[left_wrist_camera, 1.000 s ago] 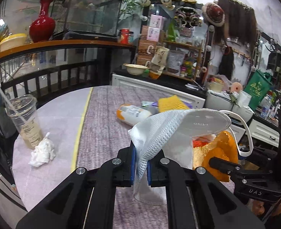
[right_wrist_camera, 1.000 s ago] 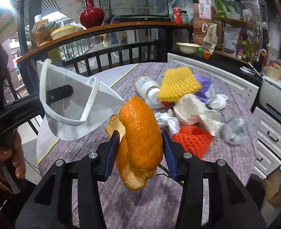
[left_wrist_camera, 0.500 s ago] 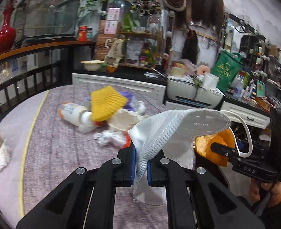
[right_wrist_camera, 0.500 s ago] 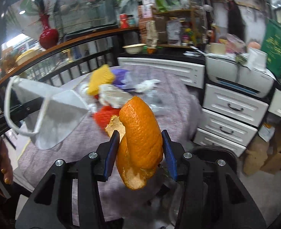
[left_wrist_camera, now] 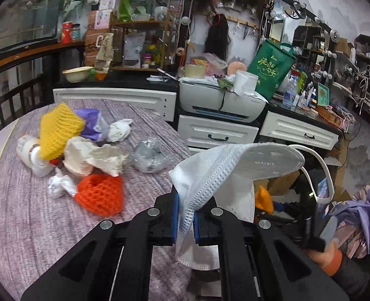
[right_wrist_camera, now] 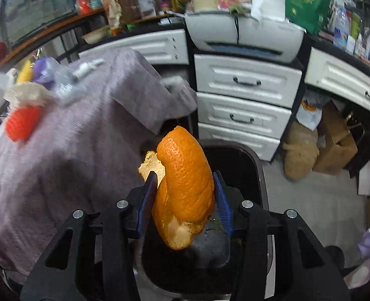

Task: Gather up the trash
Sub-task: 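Carry the orange peel over the black bin and open the right gripper, then move the mask over the black bin and open the left gripper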

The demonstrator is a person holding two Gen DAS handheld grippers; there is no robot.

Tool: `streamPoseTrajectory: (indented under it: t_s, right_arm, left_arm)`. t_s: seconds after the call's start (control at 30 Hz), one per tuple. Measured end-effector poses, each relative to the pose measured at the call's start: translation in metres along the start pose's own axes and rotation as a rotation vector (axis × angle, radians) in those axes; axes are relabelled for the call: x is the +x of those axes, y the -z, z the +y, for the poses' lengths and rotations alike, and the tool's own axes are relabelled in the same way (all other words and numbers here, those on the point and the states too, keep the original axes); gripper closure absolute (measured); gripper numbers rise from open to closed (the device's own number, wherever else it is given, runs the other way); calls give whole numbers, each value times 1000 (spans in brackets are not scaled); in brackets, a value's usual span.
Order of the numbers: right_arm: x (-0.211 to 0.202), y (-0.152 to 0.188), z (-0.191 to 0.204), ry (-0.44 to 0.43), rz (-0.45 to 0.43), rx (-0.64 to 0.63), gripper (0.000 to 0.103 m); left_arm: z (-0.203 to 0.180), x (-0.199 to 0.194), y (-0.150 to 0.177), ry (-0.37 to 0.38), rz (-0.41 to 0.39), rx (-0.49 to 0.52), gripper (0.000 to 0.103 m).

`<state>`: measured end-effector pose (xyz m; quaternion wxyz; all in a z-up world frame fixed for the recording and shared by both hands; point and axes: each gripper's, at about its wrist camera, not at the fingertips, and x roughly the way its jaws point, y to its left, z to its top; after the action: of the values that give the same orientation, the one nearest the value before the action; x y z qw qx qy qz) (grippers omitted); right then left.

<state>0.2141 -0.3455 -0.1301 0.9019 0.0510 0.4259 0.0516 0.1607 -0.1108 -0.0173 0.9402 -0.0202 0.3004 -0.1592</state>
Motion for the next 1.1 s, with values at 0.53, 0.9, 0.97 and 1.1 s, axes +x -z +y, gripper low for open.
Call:
streamPoseTrajectory:
  t_s: [0.53, 0.9, 0.97, 1.1]
  right_arm:
    - [62, 45, -27, 65, 125, 67, 47]
    - [18, 50, -43, 135, 15, 130, 22]
    - [2, 54, -49, 165, -16, 137, 19]
    - [-22, 62, -67, 229, -49, 160, 18]
  left_arm:
    - [-38, 47, 3, 39, 92, 33, 93]
    - [-78, 77, 13, 102, 168, 78, 93]
    - [-88, 85, 17, 117, 191, 88, 93]
    - [-103, 102, 27, 139, 244, 105, 93]
